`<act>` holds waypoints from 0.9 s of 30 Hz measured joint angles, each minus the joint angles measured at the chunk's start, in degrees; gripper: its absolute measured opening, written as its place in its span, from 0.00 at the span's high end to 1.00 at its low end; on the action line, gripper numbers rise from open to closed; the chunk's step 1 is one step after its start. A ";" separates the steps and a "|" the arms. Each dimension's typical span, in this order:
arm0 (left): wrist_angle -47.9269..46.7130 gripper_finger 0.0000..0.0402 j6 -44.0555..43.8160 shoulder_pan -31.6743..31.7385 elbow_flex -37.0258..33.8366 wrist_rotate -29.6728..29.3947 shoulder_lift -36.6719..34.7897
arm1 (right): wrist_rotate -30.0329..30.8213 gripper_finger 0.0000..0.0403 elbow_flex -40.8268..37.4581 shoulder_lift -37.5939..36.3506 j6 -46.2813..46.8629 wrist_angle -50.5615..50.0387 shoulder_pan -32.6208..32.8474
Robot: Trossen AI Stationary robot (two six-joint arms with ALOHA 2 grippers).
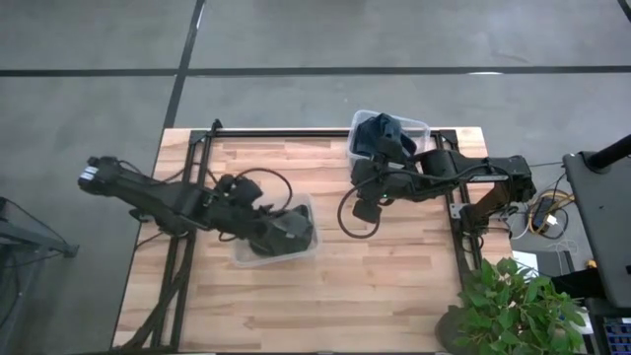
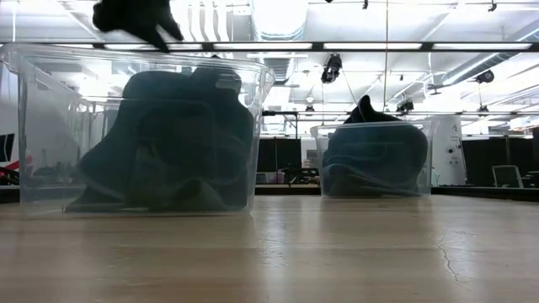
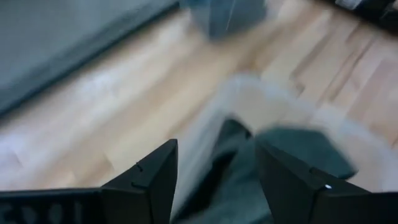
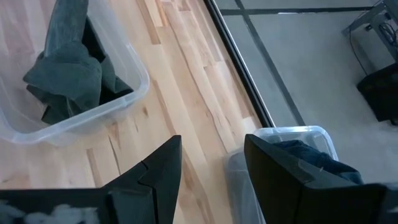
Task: Pick & Place hat
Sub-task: Return to Home Position
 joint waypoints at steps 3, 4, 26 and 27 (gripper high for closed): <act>-0.30 0.49 2.23 -0.12 2.57 -3.59 -1.37 | 0.00 0.58 0.00 0.00 0.00 -0.40 0.00; -0.57 0.49 1.51 0.06 2.99 -4.27 -1.86 | -0.02 0.59 0.00 0.00 0.04 -0.40 0.00; 11.95 0.99 21.74 -5.15 -3.58 -4.39 -17.35 | -12.47 0.98 -42.98 -26.38 -7.84 41.54 11.14; 14.62 1.00 23.33 -5.98 -5.39 -4.39 -18.73 | -12.67 0.98 -45.98 -28.57 -8.69 45.72 11.88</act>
